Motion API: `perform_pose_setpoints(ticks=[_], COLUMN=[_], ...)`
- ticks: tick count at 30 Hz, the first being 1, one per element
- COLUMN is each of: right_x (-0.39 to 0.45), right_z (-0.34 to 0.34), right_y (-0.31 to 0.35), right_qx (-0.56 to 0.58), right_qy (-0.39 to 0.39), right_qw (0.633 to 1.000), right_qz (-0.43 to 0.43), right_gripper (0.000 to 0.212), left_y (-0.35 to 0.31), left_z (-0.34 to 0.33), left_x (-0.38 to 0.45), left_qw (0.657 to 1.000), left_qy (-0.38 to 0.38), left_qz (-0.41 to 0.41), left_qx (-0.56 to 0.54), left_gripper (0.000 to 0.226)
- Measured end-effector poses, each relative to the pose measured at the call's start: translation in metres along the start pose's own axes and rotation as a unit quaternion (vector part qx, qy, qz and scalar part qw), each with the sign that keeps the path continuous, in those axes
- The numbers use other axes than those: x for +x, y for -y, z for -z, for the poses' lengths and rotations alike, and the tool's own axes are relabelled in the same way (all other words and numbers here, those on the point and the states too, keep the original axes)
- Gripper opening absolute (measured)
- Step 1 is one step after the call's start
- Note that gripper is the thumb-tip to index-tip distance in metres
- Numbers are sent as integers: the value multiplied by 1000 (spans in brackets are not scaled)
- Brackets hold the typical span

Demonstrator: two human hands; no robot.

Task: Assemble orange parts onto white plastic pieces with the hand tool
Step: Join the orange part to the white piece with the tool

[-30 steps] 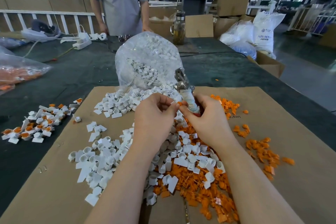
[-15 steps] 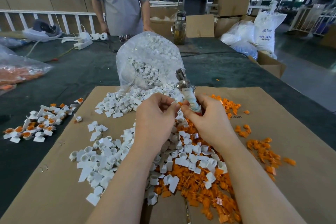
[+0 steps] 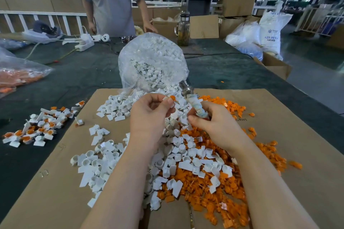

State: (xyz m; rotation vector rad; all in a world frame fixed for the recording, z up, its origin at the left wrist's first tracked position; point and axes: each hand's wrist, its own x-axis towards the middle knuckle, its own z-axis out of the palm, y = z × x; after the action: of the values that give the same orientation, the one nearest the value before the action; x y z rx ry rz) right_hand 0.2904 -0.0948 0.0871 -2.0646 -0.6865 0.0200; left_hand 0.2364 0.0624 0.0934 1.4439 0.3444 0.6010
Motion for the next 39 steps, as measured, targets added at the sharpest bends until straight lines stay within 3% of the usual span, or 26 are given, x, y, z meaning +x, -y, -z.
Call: perform_pose_setpoints(ticks=[4,12,16,20,39], right_x=[-1,-2,-2,-2,2], right_z=[2,4,2,0,-9], right_y=[3,4,3,3,-3], right_qx=[-23,-42,-44,-63,-125], right_qy=[62,84,84,74,48], right_qw=[998,996,995,995,991], right_qz=[-5,-4,9,27,25], right_gripper=[12,13,2,16,11], left_y=[0,-3,-3,-3,-3], left_z=[2,1,0,1,3], left_x=[1,0,0,1,1], left_qw=[1000,999,998,998,998], left_qy=[8,25,32,29,34], left_qz=[-23,-48,-49,-45,-26], left_qx=[5,0,-19,-34,-49], left_gripper=[10,17,17,15,16])
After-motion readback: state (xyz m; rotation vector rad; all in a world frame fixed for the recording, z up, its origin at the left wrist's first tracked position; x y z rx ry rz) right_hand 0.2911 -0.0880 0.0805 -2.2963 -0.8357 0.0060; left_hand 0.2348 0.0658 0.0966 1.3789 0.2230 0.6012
